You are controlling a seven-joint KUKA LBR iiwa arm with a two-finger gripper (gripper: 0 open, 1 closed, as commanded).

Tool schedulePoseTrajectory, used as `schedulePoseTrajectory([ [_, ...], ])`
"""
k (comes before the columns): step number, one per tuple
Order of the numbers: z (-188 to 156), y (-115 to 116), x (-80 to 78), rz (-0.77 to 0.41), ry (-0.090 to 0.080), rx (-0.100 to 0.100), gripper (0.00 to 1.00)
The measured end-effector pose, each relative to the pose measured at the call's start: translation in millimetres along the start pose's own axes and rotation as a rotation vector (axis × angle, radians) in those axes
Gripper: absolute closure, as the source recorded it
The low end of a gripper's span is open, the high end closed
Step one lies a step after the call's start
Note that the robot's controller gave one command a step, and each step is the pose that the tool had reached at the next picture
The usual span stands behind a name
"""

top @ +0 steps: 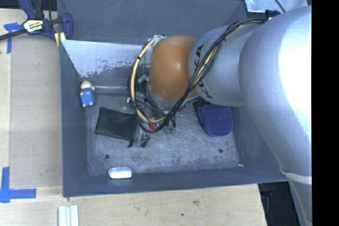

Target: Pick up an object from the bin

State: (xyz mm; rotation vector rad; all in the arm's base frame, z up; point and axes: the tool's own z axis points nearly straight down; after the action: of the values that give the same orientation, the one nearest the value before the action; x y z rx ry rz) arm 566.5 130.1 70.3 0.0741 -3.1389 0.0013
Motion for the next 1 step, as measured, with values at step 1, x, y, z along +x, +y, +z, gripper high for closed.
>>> schedulePoseTrajectory([
  [1, -2.3, -1.0, -1.6, 0.004, -0.005, -0.001, 1.0],
])
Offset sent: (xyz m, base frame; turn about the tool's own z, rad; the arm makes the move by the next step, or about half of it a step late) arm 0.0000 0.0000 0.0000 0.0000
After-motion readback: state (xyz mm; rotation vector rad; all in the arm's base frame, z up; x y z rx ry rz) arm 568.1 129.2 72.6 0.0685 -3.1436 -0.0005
